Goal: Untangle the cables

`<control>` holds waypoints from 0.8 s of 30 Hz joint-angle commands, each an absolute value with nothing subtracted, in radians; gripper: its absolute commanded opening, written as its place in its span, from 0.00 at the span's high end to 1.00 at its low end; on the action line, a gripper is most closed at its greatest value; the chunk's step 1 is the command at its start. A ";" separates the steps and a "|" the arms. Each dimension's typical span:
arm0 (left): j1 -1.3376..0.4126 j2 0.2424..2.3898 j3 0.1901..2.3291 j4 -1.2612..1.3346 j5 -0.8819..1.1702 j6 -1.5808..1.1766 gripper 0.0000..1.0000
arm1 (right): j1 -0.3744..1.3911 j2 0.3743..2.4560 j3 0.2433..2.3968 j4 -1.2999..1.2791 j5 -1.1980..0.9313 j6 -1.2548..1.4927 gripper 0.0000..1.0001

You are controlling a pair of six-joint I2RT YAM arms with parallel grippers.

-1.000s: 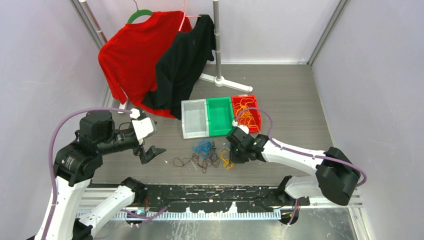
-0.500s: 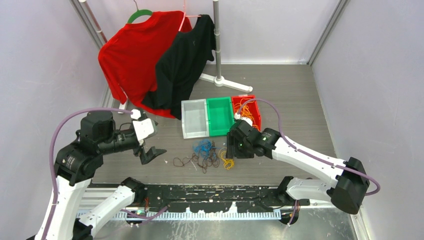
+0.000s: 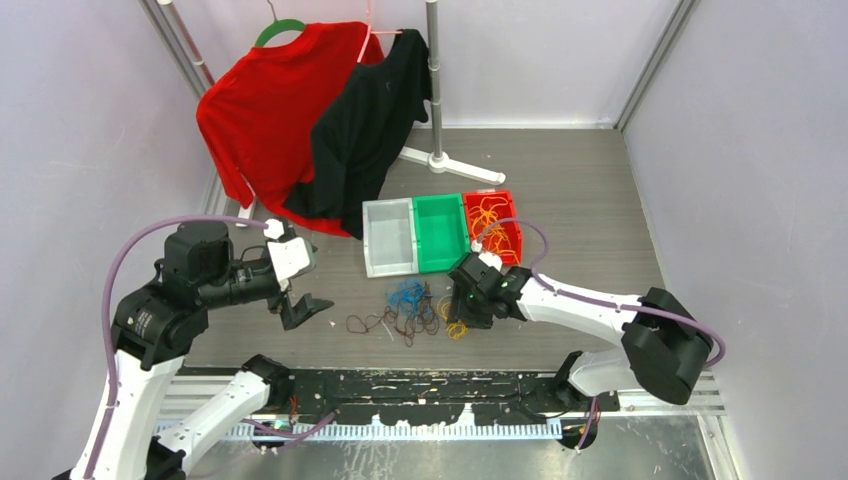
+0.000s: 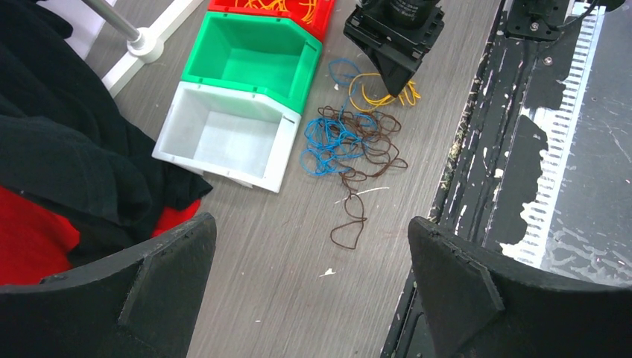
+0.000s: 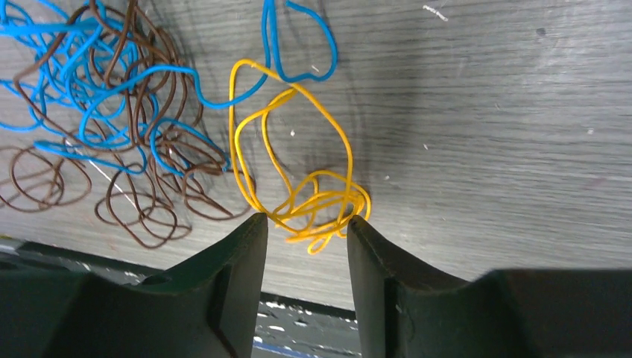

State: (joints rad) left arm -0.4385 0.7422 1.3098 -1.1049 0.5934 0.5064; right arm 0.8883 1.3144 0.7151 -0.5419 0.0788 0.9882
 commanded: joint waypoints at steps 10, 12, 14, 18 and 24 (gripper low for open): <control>-0.440 0.744 1.296 -1.086 0.607 0.525 0.01 | 0.900 1.285 0.647 -0.409 0.182 1.153 0.88; -0.440 0.743 1.295 -1.086 0.609 0.525 0.00 | 0.900 1.264 0.662 -0.440 0.188 1.138 0.98; -0.441 0.739 1.292 -1.087 0.610 0.526 0.00 | 0.900 1.238 0.692 -0.485 0.194 1.108 0.99; -0.439 0.728 1.282 -1.088 0.612 0.528 0.00 | 0.900 1.171 0.774 -0.591 0.198 1.040 0.99; -0.440 0.720 1.263 -1.094 0.622 0.527 0.00 | 0.900 1.094 0.868 -0.731 0.222 0.960 0.99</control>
State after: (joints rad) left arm -0.4385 0.7315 1.2713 -1.1053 0.5964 0.5148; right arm 0.8959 1.1500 0.7887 -0.6235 0.1768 1.0267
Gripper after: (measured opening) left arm 0.994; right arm 0.030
